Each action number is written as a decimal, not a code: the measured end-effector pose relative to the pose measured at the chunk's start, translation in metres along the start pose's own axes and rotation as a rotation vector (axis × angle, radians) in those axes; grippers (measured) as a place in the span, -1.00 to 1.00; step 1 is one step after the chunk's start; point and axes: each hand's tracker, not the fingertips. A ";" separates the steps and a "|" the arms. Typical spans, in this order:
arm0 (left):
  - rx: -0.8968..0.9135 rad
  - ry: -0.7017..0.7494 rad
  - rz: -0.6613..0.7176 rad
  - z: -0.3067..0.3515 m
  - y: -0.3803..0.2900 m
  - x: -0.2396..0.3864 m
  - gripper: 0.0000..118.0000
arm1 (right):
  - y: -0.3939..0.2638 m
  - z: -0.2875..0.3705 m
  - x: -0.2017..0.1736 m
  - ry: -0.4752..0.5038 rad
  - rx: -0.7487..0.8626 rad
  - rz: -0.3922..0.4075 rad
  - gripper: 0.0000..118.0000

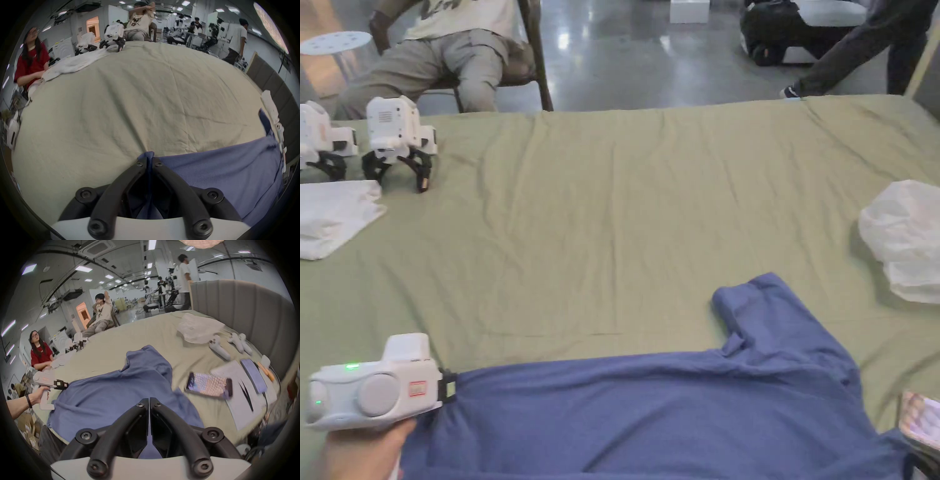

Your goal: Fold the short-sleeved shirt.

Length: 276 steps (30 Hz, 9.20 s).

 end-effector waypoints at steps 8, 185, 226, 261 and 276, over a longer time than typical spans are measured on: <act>-0.022 0.023 -0.044 -0.001 0.004 0.007 -0.96 | 0.085 -0.173 0.032 -0.123 -0.285 0.095 0.18; 0.186 -0.570 0.373 0.136 -0.163 0.037 0.26 | -0.094 0.123 -0.035 0.076 0.192 0.040 -1.00; 0.135 -0.654 0.238 0.173 -0.144 0.127 -0.90 | -0.104 0.112 -0.053 0.150 0.152 0.041 -1.00; 0.091 -0.783 0.171 0.179 -0.162 0.162 -0.32 | -0.109 0.054 -0.077 0.247 -0.049 0.080 -1.00; 0.035 -0.608 0.423 0.160 -0.176 0.039 0.59 | -0.105 -0.086 -0.124 0.285 -0.331 0.110 -1.00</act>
